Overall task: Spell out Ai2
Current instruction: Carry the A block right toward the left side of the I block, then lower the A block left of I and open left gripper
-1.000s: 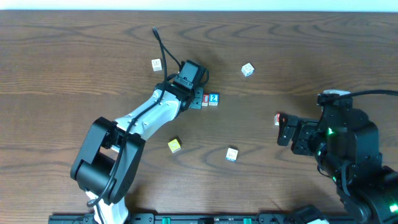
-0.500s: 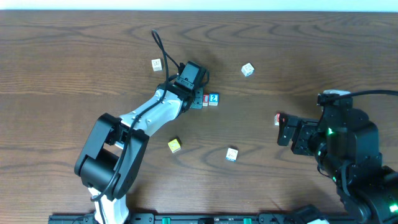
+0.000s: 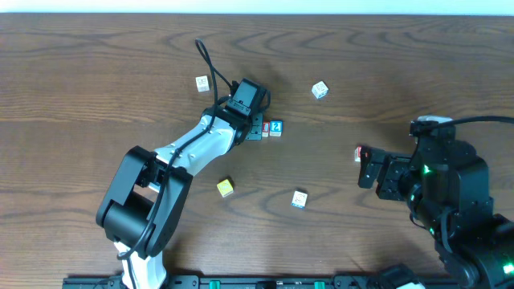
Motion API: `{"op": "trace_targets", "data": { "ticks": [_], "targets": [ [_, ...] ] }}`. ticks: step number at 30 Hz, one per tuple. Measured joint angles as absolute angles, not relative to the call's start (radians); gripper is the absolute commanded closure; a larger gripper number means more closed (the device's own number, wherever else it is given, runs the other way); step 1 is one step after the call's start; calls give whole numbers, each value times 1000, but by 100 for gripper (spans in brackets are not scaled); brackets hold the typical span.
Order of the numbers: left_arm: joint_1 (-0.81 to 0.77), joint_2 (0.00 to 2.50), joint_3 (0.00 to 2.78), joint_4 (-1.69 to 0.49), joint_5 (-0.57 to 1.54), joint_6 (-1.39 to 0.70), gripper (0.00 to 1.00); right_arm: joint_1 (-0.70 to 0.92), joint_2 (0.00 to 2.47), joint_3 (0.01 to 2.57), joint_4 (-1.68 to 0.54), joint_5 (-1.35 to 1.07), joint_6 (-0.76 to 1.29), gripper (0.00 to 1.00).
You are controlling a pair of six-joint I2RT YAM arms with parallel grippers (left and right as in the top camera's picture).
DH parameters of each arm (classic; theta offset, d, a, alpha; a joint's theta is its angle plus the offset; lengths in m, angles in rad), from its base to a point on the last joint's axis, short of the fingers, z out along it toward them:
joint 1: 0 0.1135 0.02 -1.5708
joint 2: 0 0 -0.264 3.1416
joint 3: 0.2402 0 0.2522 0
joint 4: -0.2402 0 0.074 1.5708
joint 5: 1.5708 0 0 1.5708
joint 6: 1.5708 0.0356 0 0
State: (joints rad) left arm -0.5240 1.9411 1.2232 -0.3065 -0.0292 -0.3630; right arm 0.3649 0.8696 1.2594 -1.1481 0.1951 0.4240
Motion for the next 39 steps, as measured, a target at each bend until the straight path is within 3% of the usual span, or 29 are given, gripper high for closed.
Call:
{"op": "trace_targets", "data": {
  "ticks": [26, 39],
  "targets": [
    [-546, 1941, 1223, -306, -34, -340, 94, 365, 870, 1259, -1148, 195, 424, 1],
    [-546, 1941, 1223, -303, -38, -340, 76, 365, 870, 1259, -1148, 195, 424, 1]
  ]
}}
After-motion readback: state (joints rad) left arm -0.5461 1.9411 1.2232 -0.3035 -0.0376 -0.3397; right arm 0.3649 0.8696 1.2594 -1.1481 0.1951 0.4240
